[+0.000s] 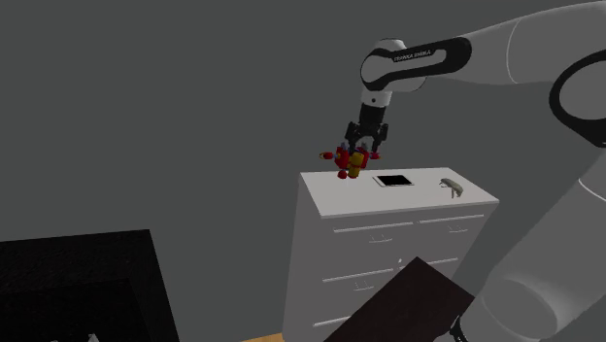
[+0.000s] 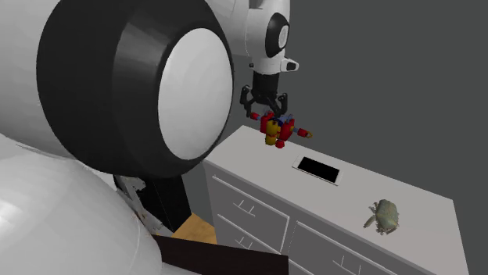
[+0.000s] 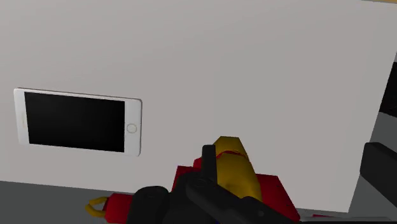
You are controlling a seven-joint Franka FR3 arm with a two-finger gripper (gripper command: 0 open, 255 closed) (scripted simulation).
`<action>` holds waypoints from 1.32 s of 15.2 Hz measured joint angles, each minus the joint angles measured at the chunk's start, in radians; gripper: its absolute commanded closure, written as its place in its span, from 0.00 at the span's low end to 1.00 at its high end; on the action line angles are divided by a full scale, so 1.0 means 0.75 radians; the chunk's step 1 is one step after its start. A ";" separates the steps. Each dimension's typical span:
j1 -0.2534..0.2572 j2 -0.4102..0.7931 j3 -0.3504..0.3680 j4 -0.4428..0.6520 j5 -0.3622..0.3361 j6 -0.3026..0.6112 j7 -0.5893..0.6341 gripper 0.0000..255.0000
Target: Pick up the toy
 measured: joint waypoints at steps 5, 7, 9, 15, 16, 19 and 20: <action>-0.029 0.184 -0.029 0.128 0.002 0.035 0.043 0.00; -0.029 0.196 -0.029 0.113 0.002 0.060 0.048 0.00; -0.030 0.208 -0.030 0.092 0.004 0.093 0.046 0.00; -0.031 0.223 -0.030 0.046 0.006 0.154 0.045 1.00; -0.031 0.222 -0.030 0.045 0.007 0.155 0.045 1.00; -0.031 0.222 -0.031 0.044 0.007 0.157 0.045 1.00; -0.031 0.222 -0.031 0.044 0.007 0.156 0.044 1.00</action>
